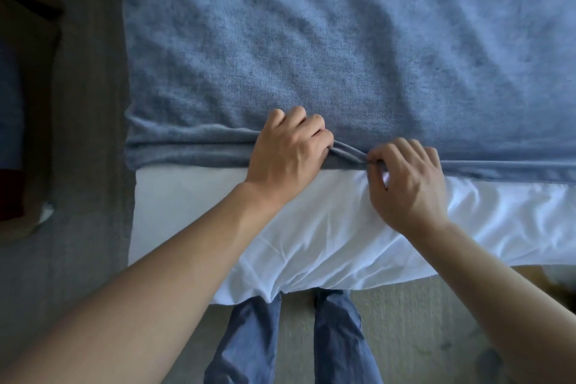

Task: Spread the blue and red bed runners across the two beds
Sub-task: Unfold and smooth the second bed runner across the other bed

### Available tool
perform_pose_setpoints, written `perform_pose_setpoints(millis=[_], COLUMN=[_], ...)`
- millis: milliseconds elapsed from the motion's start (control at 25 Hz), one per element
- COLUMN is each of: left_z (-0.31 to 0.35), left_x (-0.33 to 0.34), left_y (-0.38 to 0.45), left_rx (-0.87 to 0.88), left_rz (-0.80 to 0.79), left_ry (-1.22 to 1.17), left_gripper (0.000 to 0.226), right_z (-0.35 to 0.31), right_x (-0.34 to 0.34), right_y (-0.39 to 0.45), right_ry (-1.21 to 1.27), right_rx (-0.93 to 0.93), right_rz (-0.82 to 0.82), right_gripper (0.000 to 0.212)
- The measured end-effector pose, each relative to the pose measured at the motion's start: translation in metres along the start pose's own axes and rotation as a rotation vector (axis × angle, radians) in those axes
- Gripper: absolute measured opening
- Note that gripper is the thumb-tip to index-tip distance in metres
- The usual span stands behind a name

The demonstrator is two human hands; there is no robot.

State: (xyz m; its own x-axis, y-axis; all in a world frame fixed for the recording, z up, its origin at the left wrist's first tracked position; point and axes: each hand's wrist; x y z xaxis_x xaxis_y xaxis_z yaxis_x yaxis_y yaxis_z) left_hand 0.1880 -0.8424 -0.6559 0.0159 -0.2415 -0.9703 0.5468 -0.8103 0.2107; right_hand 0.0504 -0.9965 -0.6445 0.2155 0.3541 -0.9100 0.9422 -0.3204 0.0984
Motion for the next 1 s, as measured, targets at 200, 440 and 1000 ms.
perform_pose_setpoints(millis=[200, 440, 1000], left_z=[-0.005, -0.029, -0.089], left_x=[-0.005, -0.011, -0.013], left_y=[-0.027, -0.031, -0.06], left_rx=[0.041, -0.006, -0.188], left_rz=[0.0, 0.012, -0.011], left_ry=[-0.02, -0.009, -0.201], left_gripper=[0.02, 0.018, 0.012], right_z=[-0.025, -0.029, -0.09], right_x=[0.017, 0.016, 0.054], right_y=[0.014, 0.006, 0.041], right_ry=[-0.02, -0.026, 0.009], right_rx=[-0.121, -0.154, -0.239], right_rz=[0.006, -0.04, -0.072], right_gripper=[0.013, 0.006, 0.006])
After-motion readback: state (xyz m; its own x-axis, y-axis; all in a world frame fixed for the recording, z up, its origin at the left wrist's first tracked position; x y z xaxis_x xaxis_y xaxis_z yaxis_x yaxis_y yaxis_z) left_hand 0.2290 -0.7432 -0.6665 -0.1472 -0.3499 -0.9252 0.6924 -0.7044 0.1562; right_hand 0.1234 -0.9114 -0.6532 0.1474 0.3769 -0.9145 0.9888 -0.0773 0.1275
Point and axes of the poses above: each hand's wrist, its own y-axis towards the middle knuckle, its own x-axis out of the palm, z = x × y, and after that the axes turned 7 degrees about y, right-handed
